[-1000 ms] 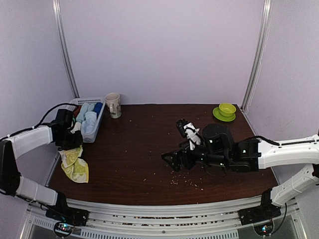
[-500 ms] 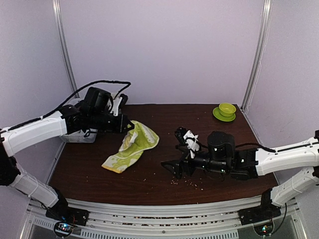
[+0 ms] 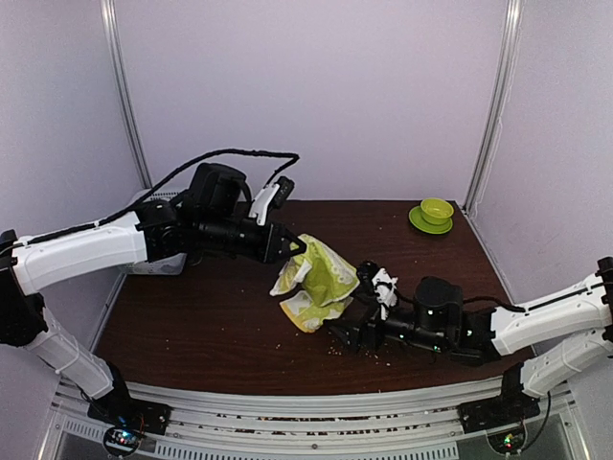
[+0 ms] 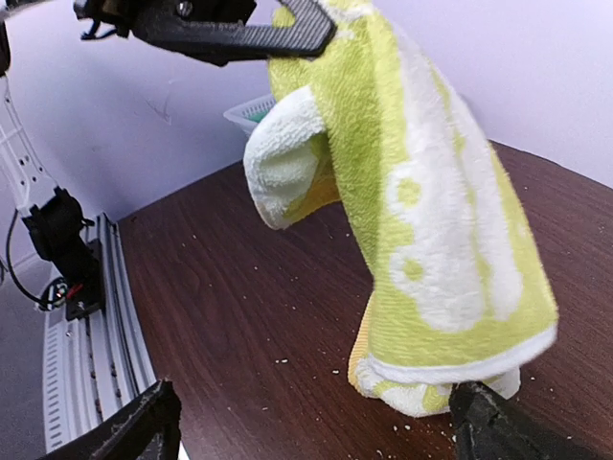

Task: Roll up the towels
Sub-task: Pass from the left arm to the right, then pass from the right arm to the left

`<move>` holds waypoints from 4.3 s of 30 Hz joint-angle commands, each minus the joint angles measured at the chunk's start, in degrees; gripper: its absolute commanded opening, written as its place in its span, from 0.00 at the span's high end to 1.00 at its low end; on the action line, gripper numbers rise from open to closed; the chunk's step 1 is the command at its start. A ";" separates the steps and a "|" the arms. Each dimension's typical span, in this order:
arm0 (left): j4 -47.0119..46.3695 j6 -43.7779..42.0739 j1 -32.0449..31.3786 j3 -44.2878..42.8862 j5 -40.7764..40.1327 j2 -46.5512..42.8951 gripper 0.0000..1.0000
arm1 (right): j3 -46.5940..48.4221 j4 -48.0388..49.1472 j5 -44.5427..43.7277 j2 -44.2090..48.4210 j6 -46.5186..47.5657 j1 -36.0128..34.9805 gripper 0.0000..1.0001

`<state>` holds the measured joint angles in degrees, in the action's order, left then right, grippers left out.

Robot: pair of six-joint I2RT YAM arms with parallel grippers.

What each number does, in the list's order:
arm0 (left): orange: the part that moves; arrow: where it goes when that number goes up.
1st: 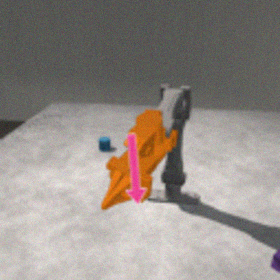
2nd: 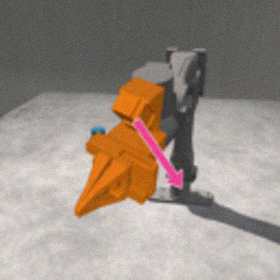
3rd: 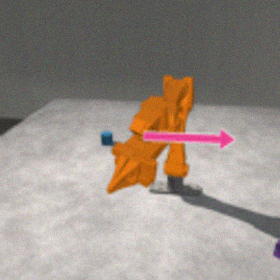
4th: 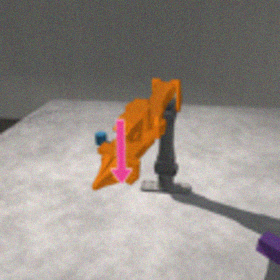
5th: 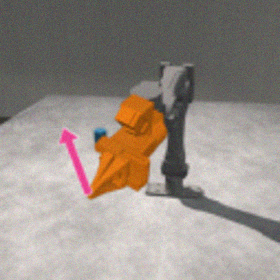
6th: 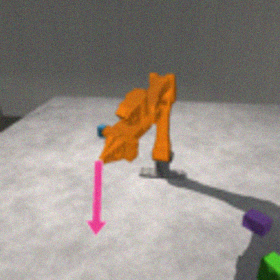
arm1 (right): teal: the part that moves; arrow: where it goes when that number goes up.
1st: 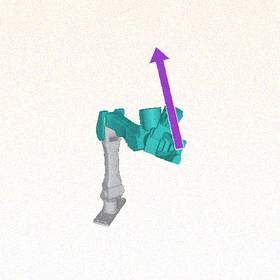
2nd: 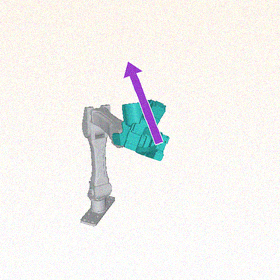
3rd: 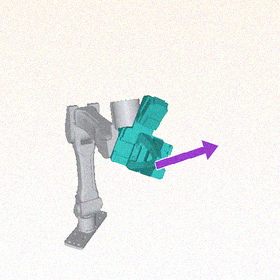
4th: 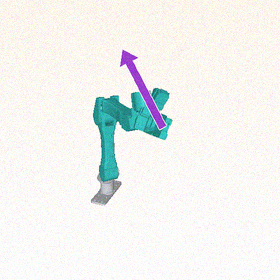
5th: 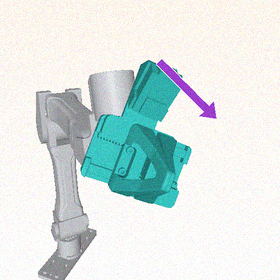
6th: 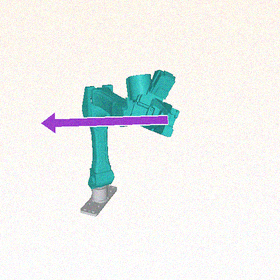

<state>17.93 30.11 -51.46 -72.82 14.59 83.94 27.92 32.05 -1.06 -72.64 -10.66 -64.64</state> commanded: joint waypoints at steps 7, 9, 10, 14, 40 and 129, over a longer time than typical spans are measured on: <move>-7.06 0.31 -1.28 3.68 1.67 -2.00 1.00 | -4.96 17.51 9.39 1.70 -12.43 6.92 0.07; -7.53 1.16 -1.27 4.11 1.54 -2.35 1.00 | -6.21 17.00 6.99 2.87 -12.80 6.93 0.07; -7.90 1.46 -1.34 4.36 1.67 -2.52 1.00 | -6.82 16.24 5.03 3.90 -12.88 6.91 0.07; -8.60 5.35 -1.36 4.67 -0.11 -2.57 1.00 | -4.86 5.22 1.40 10.00 -6.06 3.78 0.13; -42.32 29.18 -4.68 11.16 -3.10 2.72 1.00 | 11.82 12.84 -21.41 -18.40 -16.33 -5.49 0.11; -28.83 -38.03 -8.13 10.60 -13.09 3.07 0.03 | 28.74 -28.46 17.58 -0.39 -20.62 12.51 1.00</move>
<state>-15.90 -1.30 -59.29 -59.81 -0.01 86.59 56.69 0.99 13.43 -73.34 -30.06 -51.94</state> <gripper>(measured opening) 0.974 0.033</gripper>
